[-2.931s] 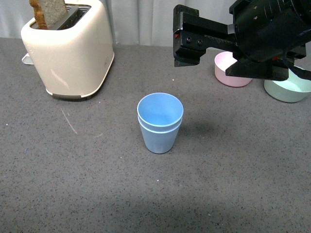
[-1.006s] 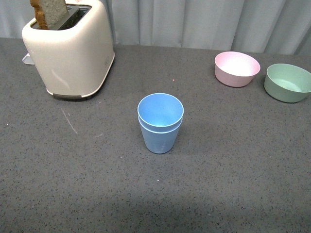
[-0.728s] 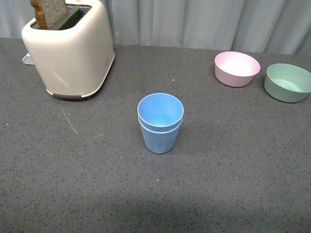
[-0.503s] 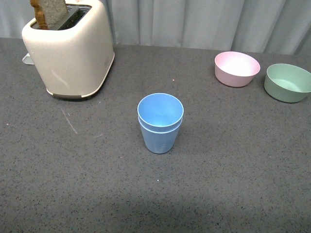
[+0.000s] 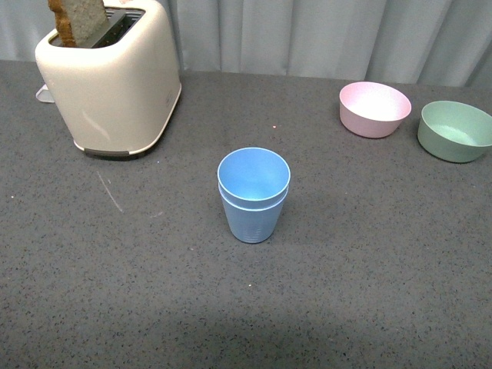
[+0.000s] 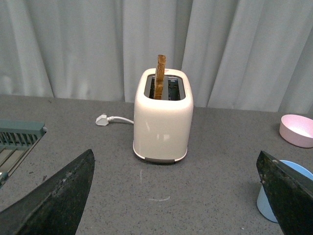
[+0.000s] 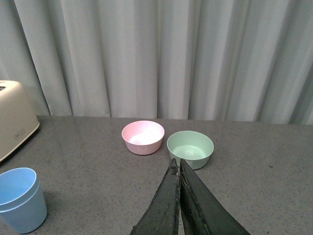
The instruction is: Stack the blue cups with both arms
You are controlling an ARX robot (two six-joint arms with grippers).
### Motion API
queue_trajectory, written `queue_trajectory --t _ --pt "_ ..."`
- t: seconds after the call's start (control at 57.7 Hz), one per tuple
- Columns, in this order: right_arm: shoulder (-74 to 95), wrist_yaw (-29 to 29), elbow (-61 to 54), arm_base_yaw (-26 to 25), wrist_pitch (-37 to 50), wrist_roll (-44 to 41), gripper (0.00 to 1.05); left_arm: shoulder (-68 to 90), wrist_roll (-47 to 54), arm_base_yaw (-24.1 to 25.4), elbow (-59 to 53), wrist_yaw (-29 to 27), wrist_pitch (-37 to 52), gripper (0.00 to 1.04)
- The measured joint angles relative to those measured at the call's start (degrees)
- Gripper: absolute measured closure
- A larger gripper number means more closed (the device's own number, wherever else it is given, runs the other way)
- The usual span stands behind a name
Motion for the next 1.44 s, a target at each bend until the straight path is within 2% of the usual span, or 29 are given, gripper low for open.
queue_trajectory --t 0.104,0.312,0.364,0.416,0.468,0.59,0.659,1.439 --pt "0.00 0.00 0.00 0.00 -0.04 -0.04 1.01 0.00 0.00 0.00 0.00 0.00 0.00 0.07" --pt "-0.04 0.00 0.00 0.00 -0.04 -0.04 0.59 0.00 0.00 0.00 0.00 0.00 0.00 0.07" --pt "-0.04 0.00 0.00 0.00 -0.04 -0.04 0.52 0.00 0.00 0.00 0.00 0.00 0.00 0.07" --pt "-0.04 0.00 0.00 0.00 -0.04 -0.04 0.39 0.00 0.00 0.00 0.00 0.00 0.00 0.07" --pt "-0.04 0.00 0.00 0.00 -0.04 -0.04 0.32 0.00 0.00 0.00 0.00 0.00 0.00 0.07" --pt "-0.04 0.00 0.00 0.00 -0.04 0.02 0.08 0.00 0.00 0.00 0.00 0.00 0.00 0.07" --pt "-0.04 0.00 -0.02 0.00 -0.04 -0.02 0.10 0.00 0.00 0.00 0.00 0.00 0.00 0.07" --pt "-0.04 0.00 0.00 0.00 -0.04 -0.02 0.10 0.00 0.02 0.00 0.00 0.00 0.00 0.07"
